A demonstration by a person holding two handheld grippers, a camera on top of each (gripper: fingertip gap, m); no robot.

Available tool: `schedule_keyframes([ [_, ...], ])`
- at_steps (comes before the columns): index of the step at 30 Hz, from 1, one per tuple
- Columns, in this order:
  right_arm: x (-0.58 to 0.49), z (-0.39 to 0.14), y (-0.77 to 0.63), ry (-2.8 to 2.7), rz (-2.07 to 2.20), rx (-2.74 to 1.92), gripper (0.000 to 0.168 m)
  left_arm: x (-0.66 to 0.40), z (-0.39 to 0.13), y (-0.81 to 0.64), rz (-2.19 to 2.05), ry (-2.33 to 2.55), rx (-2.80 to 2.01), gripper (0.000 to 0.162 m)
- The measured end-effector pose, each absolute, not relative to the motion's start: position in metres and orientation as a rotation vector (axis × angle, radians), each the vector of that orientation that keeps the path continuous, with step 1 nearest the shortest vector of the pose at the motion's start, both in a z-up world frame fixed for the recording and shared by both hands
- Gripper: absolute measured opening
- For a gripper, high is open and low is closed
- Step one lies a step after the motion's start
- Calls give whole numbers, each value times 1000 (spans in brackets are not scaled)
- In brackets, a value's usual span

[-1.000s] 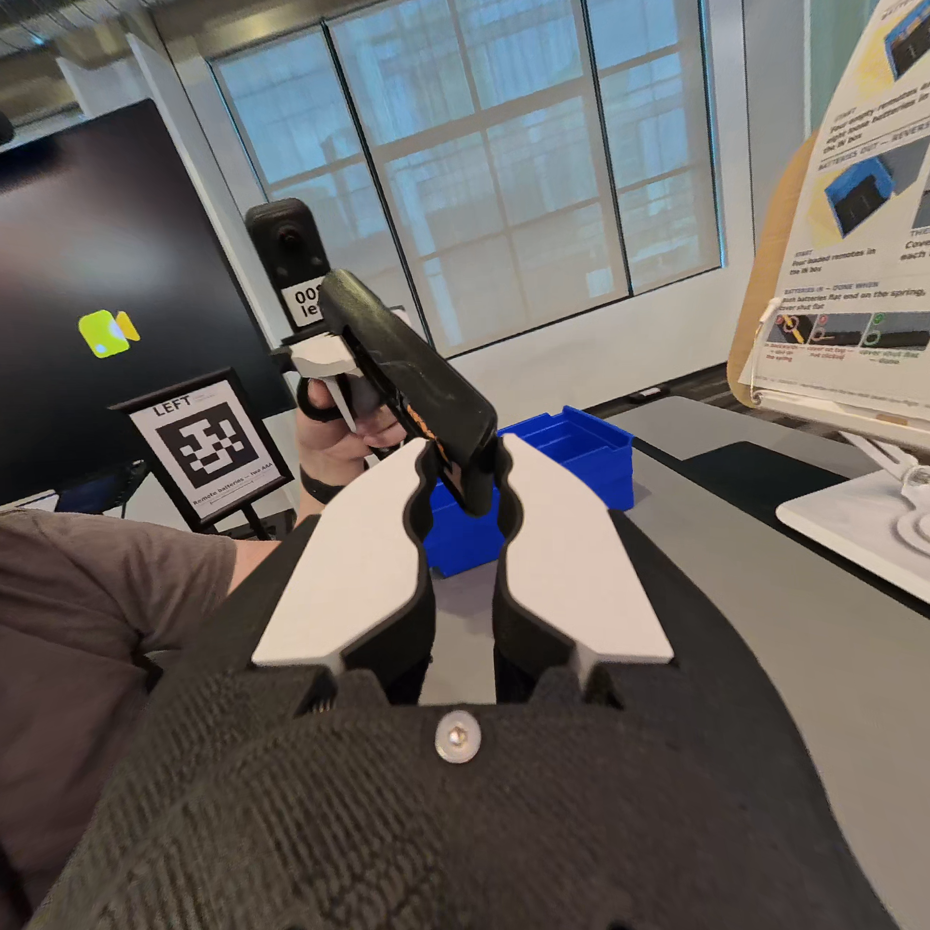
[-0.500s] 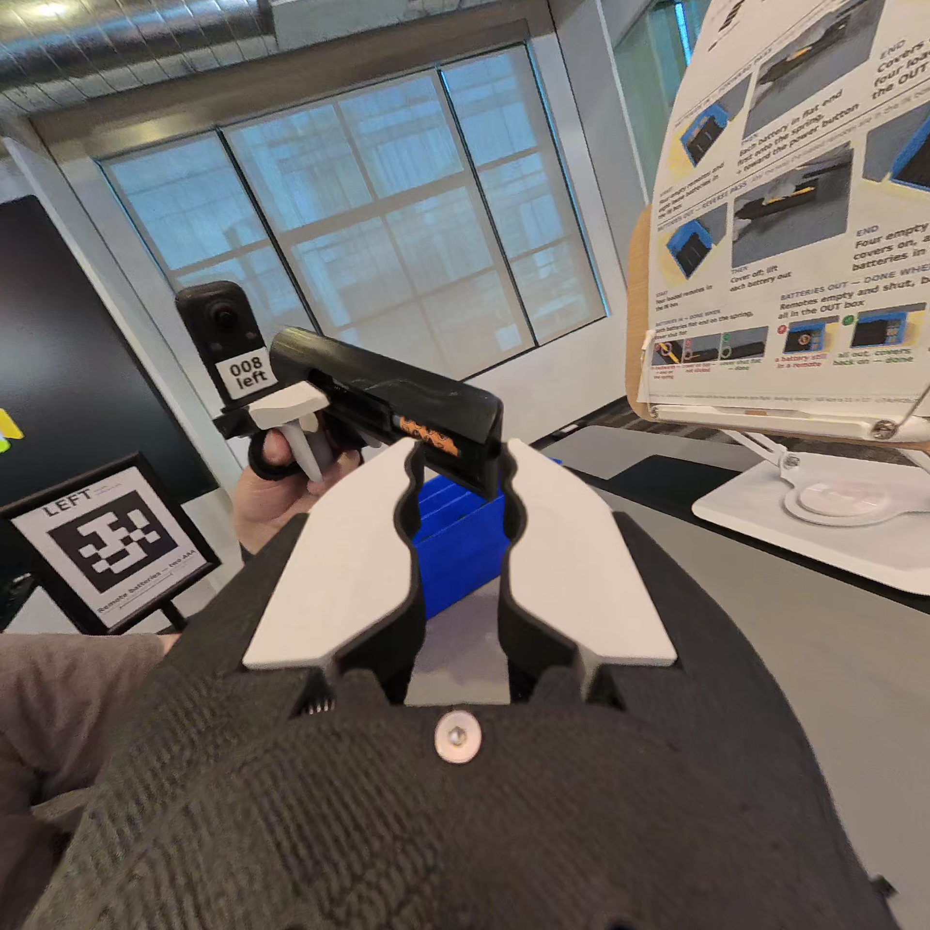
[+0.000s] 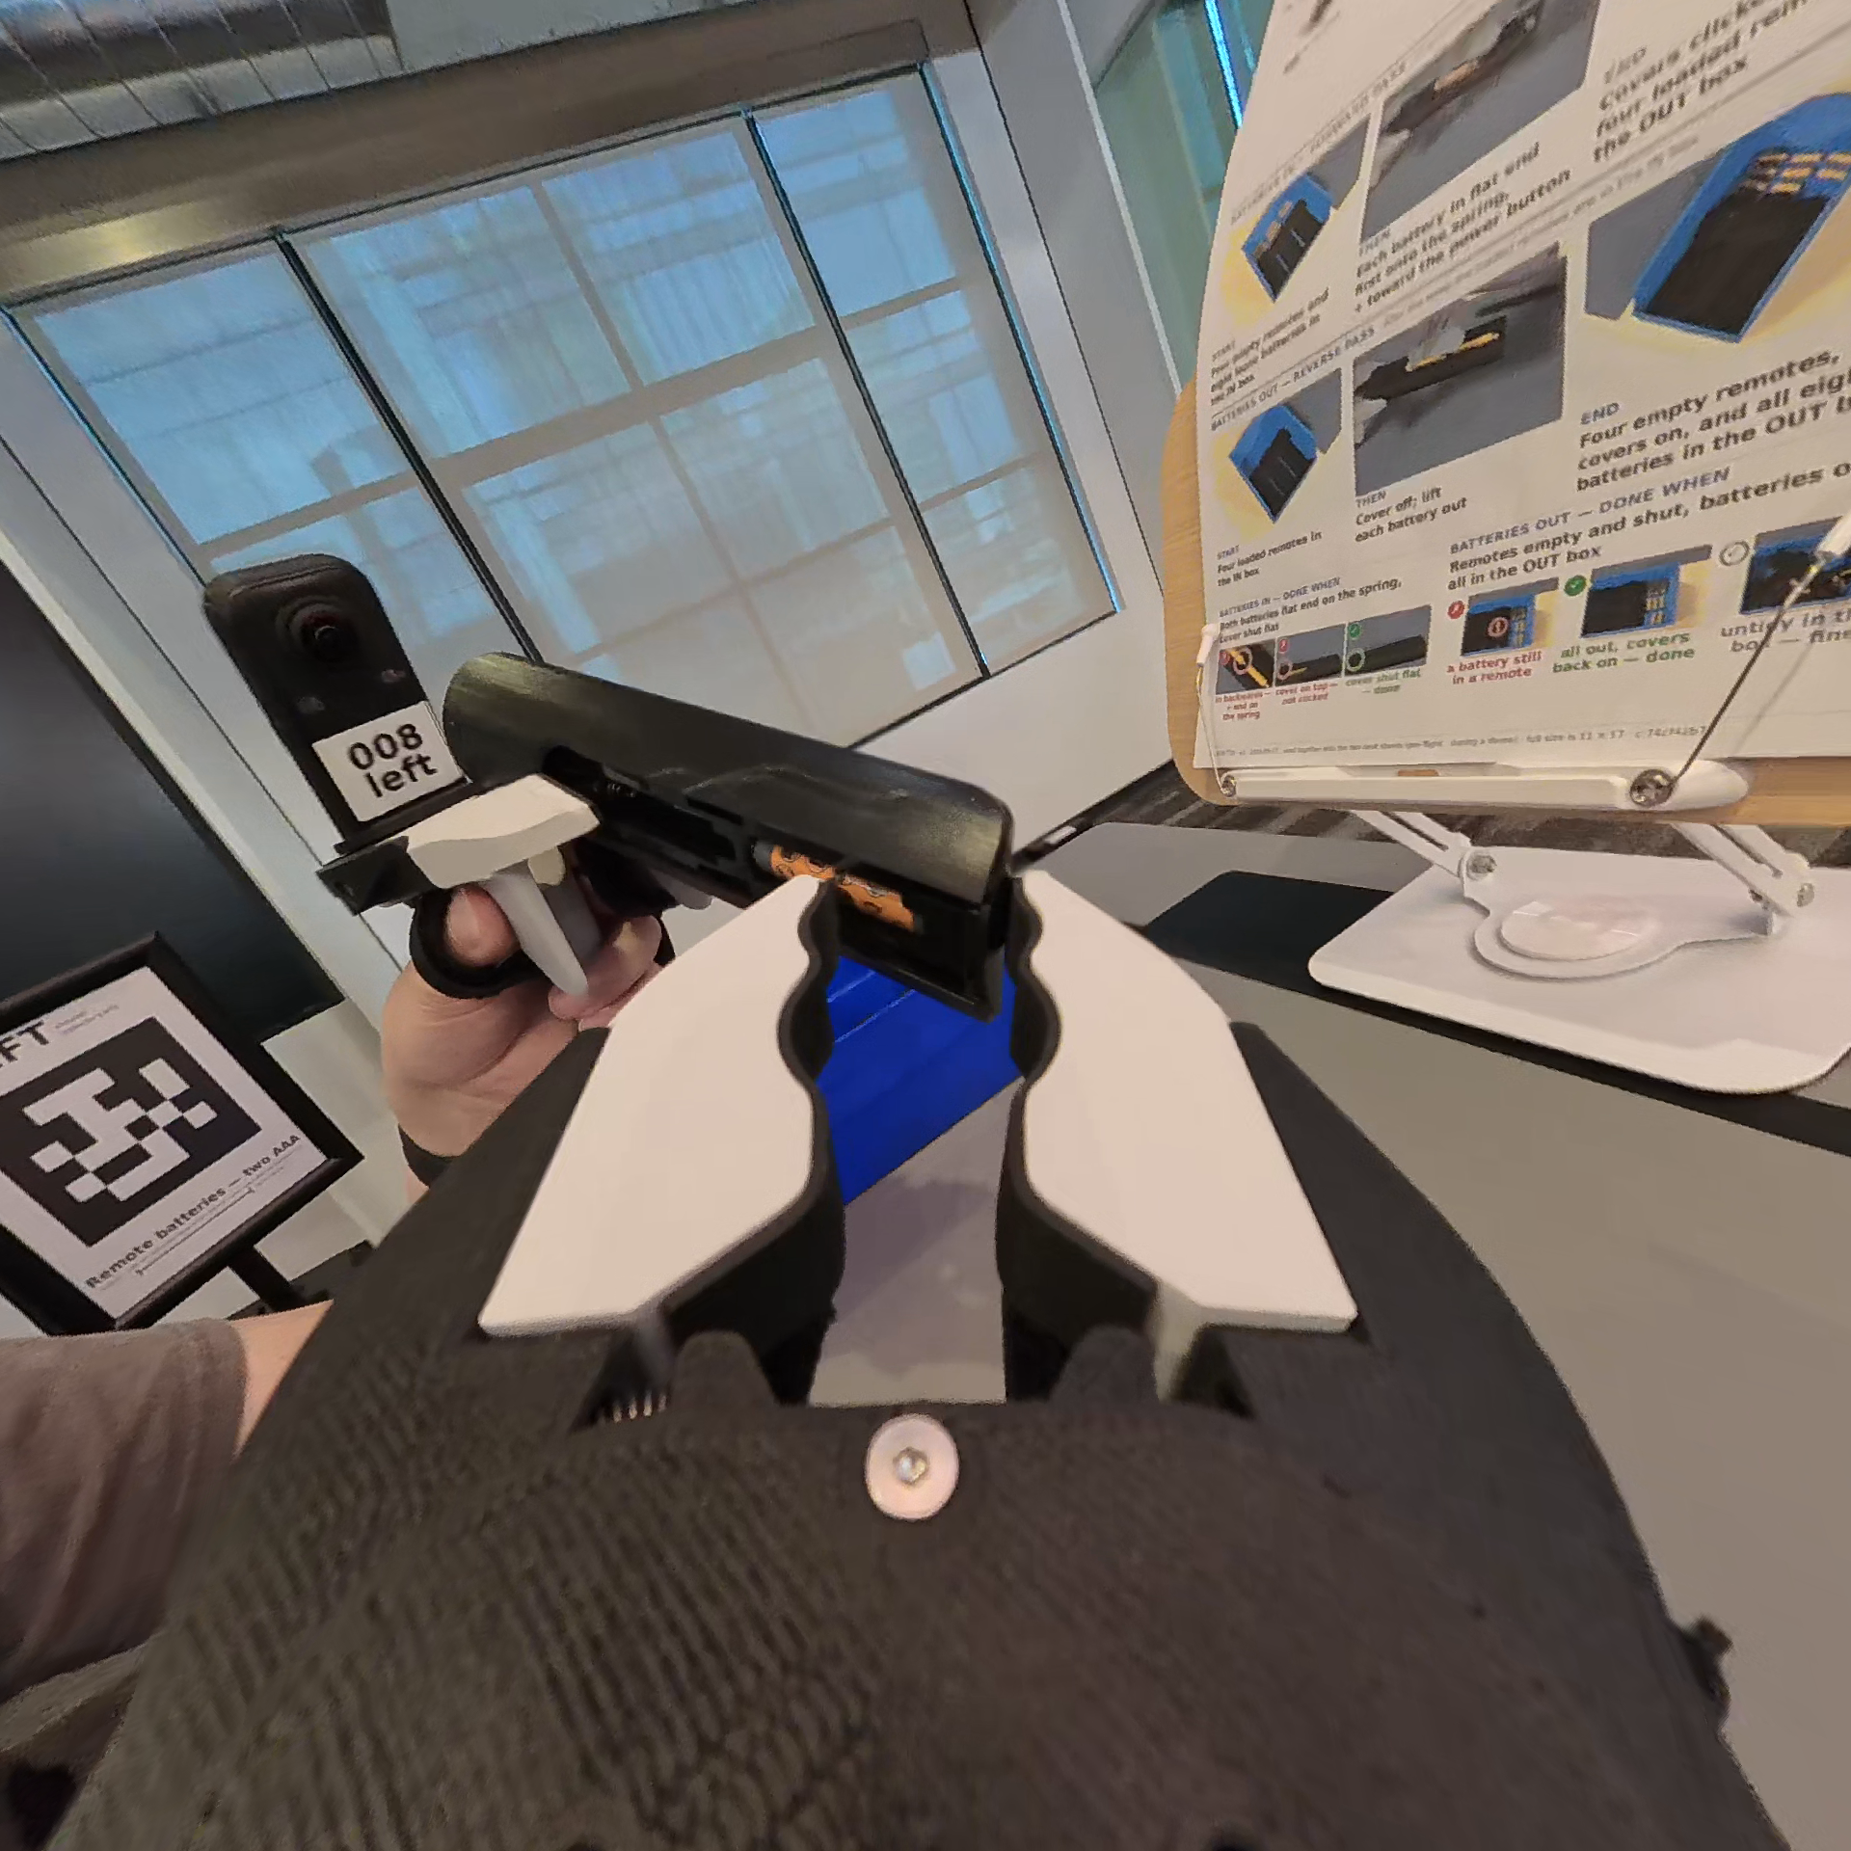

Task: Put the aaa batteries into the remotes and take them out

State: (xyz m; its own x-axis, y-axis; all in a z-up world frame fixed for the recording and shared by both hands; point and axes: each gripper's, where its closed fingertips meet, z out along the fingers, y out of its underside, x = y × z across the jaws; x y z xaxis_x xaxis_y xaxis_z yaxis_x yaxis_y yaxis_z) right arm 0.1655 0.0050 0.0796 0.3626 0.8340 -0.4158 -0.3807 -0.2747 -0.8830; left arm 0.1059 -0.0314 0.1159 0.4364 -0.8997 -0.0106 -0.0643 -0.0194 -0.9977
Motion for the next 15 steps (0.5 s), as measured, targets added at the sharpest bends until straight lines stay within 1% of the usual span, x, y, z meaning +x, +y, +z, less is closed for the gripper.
schedule_keyframes([
  [6,167,82,2,-489,1254,-1396,29,104,118,-32,-887,901,-1441,22],
  [15,167,81,2,-530,1282,-1382,27,105,117,-33,-861,921,-1435,22],
])
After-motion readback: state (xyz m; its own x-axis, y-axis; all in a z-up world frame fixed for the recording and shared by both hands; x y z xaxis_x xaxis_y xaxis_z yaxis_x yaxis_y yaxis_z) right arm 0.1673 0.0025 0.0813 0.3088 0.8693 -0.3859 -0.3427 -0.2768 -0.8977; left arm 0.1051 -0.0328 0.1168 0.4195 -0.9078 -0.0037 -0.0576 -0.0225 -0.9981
